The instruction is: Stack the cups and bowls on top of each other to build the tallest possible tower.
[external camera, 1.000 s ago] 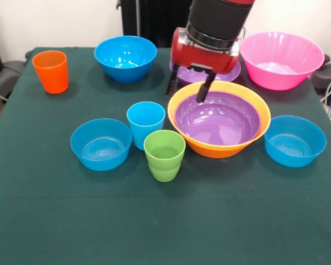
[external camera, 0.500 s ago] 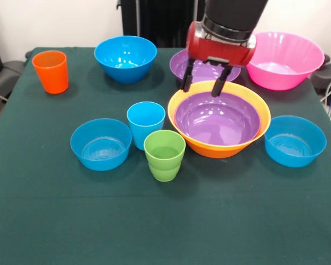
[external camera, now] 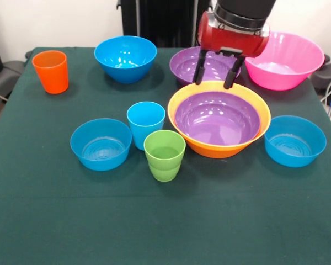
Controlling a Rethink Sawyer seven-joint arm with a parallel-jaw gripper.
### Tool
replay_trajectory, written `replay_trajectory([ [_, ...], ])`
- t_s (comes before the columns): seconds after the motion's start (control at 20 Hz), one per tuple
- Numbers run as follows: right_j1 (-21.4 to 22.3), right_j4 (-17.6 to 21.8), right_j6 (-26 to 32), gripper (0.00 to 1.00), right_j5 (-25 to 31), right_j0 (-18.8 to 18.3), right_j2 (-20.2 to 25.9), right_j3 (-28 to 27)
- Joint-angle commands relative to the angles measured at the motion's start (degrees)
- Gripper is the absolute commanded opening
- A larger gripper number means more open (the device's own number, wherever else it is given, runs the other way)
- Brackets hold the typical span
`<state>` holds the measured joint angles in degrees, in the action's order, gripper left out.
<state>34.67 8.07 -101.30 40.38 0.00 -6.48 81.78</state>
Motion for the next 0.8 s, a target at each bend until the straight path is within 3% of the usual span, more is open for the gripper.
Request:
replay_trajectory([
  [0.05,-0.3,-1.7,-0.5,1.00,-5.1,-3.8,9.7,7.4],
  [0.2,-1.0,-1.9,-1.5,1.00,-8.9,-5.6,10.9,8.3],
  [0.65,-2.7,1.1,3.2,1.00,-11.2,-12.3,14.3,8.8],
  [0.8,-3.2,2.0,2.1,1.00,-11.3,-12.3,14.2,8.6],
])
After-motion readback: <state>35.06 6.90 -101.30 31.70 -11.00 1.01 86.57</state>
